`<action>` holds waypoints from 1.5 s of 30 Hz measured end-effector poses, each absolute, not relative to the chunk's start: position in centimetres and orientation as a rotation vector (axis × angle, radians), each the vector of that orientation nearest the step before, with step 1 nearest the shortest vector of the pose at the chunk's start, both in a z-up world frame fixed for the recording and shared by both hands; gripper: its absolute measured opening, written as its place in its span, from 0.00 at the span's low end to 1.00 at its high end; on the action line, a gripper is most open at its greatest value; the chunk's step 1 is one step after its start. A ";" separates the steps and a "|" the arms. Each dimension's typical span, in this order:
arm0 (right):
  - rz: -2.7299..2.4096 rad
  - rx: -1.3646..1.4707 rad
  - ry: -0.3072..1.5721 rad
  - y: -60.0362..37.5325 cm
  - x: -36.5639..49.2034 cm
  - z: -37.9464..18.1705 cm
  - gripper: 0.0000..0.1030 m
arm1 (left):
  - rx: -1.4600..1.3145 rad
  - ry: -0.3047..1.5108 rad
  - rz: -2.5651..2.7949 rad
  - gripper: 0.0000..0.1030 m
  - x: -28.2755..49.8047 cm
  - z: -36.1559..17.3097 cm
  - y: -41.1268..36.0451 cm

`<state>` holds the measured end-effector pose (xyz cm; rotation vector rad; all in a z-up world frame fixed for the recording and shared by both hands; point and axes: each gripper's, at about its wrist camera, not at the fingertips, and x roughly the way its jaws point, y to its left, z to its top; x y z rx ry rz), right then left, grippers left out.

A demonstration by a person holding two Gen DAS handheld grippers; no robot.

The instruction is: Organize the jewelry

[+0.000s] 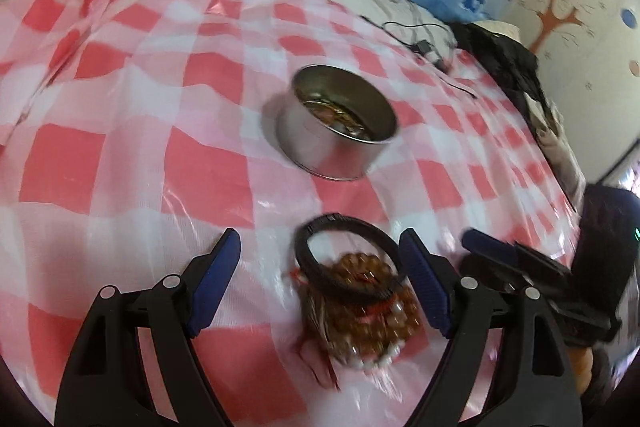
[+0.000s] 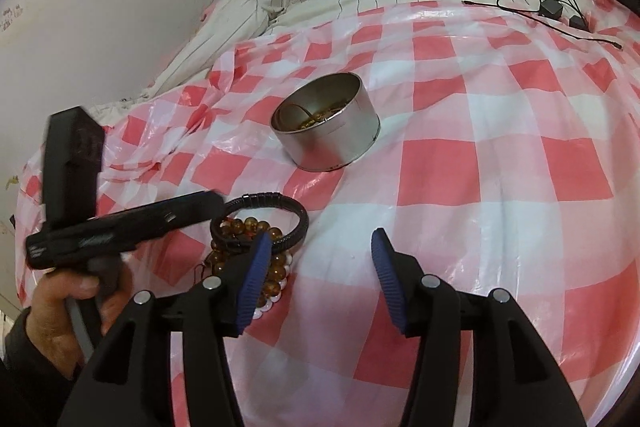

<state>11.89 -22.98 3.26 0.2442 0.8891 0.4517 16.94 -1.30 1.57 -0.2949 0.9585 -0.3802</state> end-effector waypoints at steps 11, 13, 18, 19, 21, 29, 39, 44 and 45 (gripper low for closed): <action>0.444 0.272 0.900 -23.5 12.0 3.3 0.57 | -0.091 0.968 -0.407 0.11 17.3 1.1 -4.8; 0.447 0.269 0.900 -23.4 12.0 3.2 0.57 | -0.181 0.946 -0.418 0.10 17.3 1.7 -3.6; 0.475 0.236 0.913 -22.6 12.0 3.0 0.57 | -0.326 0.869 -0.432 0.09 16.9 3.8 -0.6; 0.484 0.226 0.914 -22.2 12.0 3.0 0.57 | -0.333 0.854 -0.431 0.09 16.7 4.3 -0.1; 0.509 0.202 0.923 -21.4 11.9 2.8 0.57 | -0.329 0.831 -0.419 0.09 16.4 5.1 0.4; 0.489 0.076 0.923 -18.8 12.0 2.1 0.47 | -0.304 0.817 -0.406 0.09 15.8 5.5 1.2; 0.558 0.041 0.954 -17.3 12.2 1.8 0.12 | -0.290 0.813 -0.399 0.09 15.7 5.4 1.2; 0.562 0.181 0.904 -19.9 12.4 3.0 0.12 | -0.288 0.813 -0.397 0.09 15.6 5.3 1.3; 0.562 0.200 0.904 -20.2 12.5 3.0 0.12 | -0.287 0.814 -0.396 0.09 15.6 5.3 1.3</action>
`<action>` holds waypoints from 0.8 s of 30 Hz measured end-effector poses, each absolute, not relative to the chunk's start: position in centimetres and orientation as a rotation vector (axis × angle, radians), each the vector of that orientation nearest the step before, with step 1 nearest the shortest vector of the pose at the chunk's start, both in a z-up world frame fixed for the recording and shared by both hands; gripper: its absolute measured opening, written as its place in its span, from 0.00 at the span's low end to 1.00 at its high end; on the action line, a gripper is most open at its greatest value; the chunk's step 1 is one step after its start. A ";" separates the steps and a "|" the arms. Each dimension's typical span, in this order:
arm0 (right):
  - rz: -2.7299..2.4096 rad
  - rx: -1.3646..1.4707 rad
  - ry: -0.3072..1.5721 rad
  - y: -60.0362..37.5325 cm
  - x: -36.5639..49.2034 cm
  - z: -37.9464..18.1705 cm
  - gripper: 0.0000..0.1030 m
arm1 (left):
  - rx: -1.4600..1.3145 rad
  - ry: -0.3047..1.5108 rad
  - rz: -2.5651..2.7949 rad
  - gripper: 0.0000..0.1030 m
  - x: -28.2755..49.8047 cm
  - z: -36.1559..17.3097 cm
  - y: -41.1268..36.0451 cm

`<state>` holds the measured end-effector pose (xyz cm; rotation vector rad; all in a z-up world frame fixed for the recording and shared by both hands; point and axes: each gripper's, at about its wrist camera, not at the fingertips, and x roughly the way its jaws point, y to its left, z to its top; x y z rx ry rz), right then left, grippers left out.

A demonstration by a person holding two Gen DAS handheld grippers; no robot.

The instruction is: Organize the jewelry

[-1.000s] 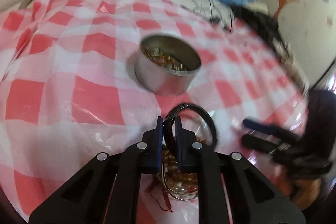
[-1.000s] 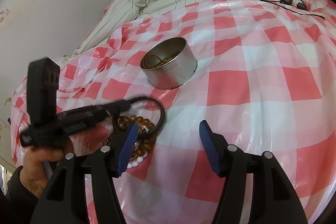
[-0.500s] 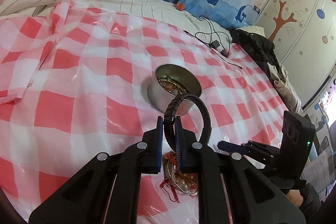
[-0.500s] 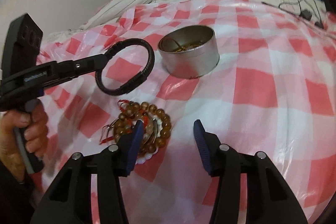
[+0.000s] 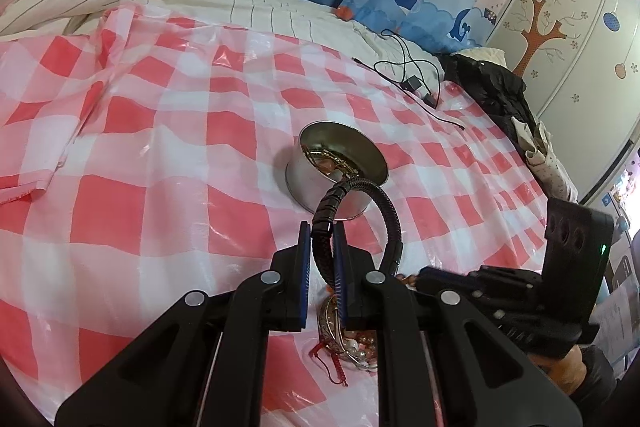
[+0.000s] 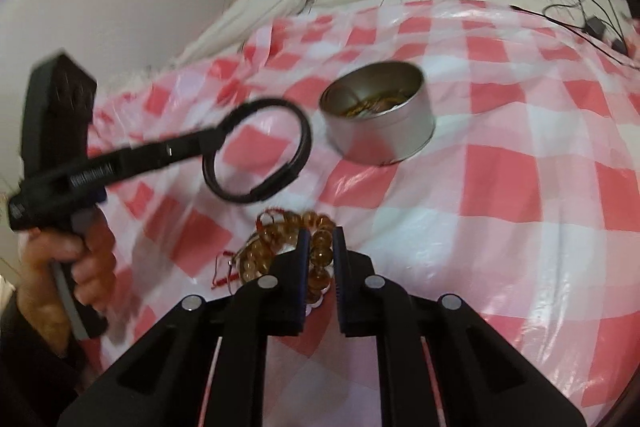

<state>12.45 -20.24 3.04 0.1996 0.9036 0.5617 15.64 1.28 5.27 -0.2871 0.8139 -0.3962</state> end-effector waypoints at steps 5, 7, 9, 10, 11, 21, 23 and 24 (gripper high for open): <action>0.607 0.373 0.858 -22.7 12.9 3.8 0.12 | -0.284 0.815 -0.393 0.09 15.7 5.2 1.4; 0.646 0.438 0.816 -23.5 12.8 4.6 0.12 | -0.283 0.815 -0.394 0.09 15.7 5.1 1.4; 0.677 0.482 0.777 -23.9 12.7 5.2 0.12 | -0.282 0.815 -0.395 0.09 15.7 5.2 1.4; 0.691 0.504 0.762 -24.2 12.7 5.5 0.12 | -0.282 0.815 -0.395 0.09 15.7 5.2 1.4; 0.698 0.519 0.754 -24.3 12.7 5.6 0.12 | -0.279 0.814 -0.397 0.09 15.7 5.2 1.3; 0.724 0.619 0.704 -25.4 13.7 6.5 0.12 | -0.219 0.796 -0.380 0.09 15.6 6.2 0.3; 0.721 0.623 0.685 -25.5 14.4 7.1 0.12 | -0.206 0.791 -0.371 0.09 15.8 6.6 0.2; 0.721 0.626 0.678 -25.5 14.8 7.4 0.12 | -0.205 0.789 -0.369 0.09 16.0 6.8 0.1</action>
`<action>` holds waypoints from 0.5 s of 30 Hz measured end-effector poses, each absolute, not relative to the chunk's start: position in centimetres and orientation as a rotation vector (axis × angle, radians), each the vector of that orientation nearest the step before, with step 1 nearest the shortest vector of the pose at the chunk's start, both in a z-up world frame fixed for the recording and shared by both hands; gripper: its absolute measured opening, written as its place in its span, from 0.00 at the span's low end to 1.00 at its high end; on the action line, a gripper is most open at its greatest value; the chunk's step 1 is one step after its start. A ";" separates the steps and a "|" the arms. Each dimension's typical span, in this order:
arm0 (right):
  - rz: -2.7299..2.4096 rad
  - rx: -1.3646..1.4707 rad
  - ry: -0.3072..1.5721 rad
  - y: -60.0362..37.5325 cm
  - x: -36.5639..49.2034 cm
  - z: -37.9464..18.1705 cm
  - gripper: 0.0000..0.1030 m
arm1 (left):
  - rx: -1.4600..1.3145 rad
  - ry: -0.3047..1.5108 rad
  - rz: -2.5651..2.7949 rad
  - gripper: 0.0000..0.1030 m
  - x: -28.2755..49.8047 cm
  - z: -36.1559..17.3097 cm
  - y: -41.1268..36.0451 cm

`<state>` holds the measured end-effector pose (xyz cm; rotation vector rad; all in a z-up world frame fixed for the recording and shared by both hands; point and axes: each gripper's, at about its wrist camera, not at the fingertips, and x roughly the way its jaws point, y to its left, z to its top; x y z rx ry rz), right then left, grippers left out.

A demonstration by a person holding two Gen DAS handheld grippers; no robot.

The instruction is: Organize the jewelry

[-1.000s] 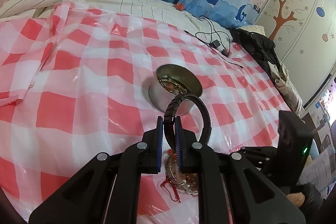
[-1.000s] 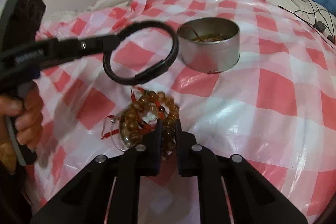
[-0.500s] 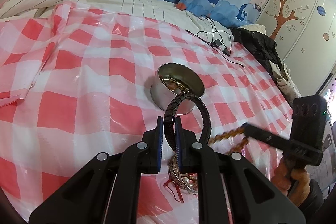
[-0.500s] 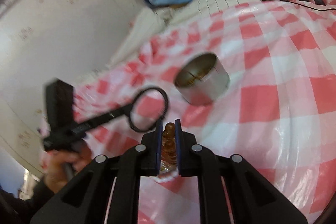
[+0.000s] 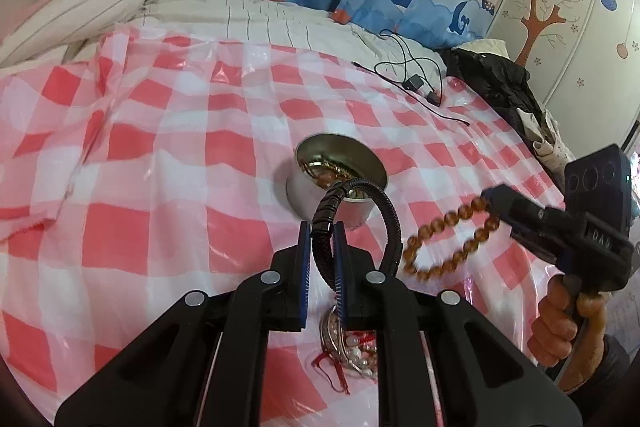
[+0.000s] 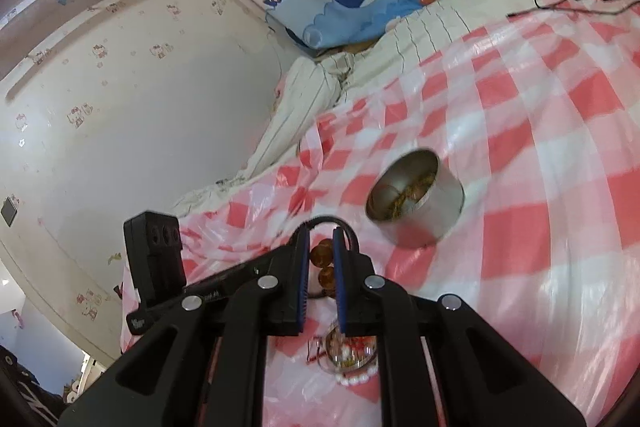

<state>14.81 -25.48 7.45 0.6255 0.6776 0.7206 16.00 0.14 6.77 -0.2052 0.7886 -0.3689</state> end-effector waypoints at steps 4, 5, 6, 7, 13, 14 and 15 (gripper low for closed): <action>0.714 0.632 0.657 -25.5 16.4 8.4 0.12 | -0.179 0.768 -0.350 0.09 17.0 7.9 -0.3; 0.714 0.637 0.651 -25.5 16.9 8.6 0.12 | -0.177 0.764 -0.347 0.09 17.3 8.1 -0.4; 0.714 0.636 0.647 -25.4 17.5 8.7 0.12 | -0.172 0.758 -0.344 0.09 17.7 8.4 -0.6; 0.714 0.633 0.643 -25.2 18.2 9.0 0.12 | -0.169 0.754 -0.343 0.09 18.2 8.6 -0.7; 0.700 0.598 0.623 -23.5 21.4 9.5 0.12 | -0.151 0.736 -0.333 0.09 21.3 9.1 -1.9; 0.690 0.584 0.623 -23.2 21.8 9.5 0.12 | -0.142 0.736 -0.332 0.10 21.9 9.0 -2.3; 0.669 0.559 0.635 -22.7 22.6 9.1 0.12 | -0.134 0.739 -0.335 0.10 22.4 8.9 -2.7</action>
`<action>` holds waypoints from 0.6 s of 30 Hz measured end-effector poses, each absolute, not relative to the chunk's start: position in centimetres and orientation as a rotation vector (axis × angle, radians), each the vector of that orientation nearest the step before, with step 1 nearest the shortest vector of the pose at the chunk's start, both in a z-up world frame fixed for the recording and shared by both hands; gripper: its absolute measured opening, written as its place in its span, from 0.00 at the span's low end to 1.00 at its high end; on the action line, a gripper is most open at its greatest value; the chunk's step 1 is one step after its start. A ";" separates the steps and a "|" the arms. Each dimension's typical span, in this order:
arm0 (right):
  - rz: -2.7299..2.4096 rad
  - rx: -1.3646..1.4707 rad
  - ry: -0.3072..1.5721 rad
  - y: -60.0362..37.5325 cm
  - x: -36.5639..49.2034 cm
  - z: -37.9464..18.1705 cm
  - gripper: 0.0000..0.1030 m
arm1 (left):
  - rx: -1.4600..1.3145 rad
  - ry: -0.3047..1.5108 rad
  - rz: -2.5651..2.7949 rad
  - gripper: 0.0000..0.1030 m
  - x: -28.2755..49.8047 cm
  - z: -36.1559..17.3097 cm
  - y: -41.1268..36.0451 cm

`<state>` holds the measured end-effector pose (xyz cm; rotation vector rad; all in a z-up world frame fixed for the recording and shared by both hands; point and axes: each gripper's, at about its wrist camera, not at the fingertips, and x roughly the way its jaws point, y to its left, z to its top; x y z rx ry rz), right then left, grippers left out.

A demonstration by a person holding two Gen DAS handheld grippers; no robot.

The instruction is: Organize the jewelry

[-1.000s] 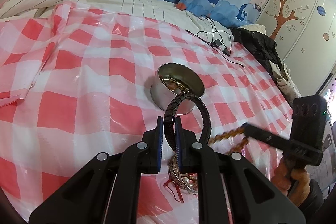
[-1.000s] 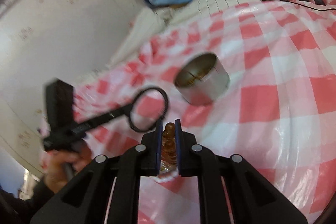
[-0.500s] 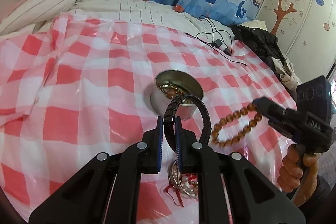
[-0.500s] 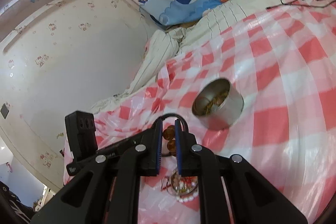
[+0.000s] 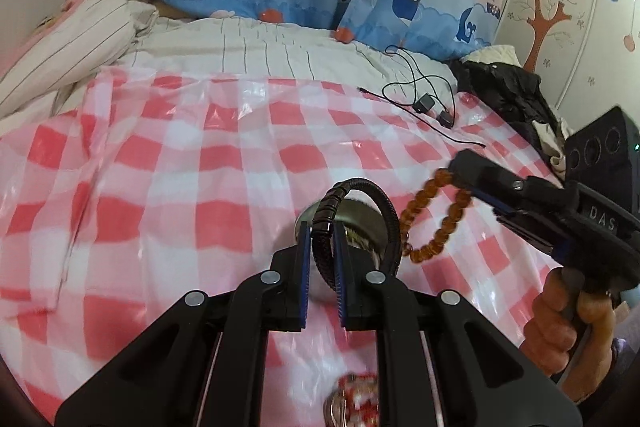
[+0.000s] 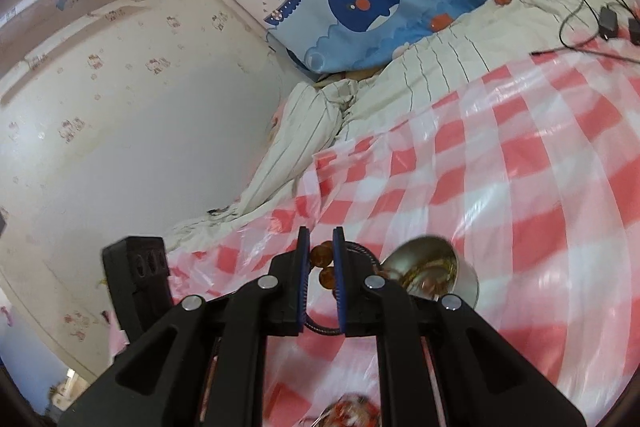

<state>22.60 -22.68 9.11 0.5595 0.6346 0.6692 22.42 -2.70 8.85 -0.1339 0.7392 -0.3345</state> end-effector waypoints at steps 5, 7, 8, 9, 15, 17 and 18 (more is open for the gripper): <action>0.565 0.491 0.789 -21.6 25.4 5.6 0.39 | -0.004 0.920 -0.367 0.33 26.0 4.7 -6.1; 0.562 0.490 0.768 -22.4 24.5 5.7 0.39 | -0.005 0.906 -0.370 0.35 25.1 4.7 -5.6; 0.557 0.487 0.759 -22.8 24.1 5.9 0.39 | -0.009 0.895 -0.361 0.39 24.5 4.8 -5.3; 0.559 0.496 0.759 -23.3 23.5 6.3 0.39 | -0.015 0.886 -0.350 0.41 23.8 4.9 -4.6; 0.550 0.432 0.804 -23.8 17.3 6.3 0.39 | -0.069 0.889 -0.333 0.42 19.2 5.3 -1.1; 0.536 0.404 0.845 -23.5 15.4 5.4 0.39 | -0.084 0.896 -0.333 0.43 17.4 5.0 -0.1; 0.533 0.398 0.867 -23.5 14.3 4.8 0.39 | -0.093 0.900 -0.338 0.43 16.4 4.7 0.3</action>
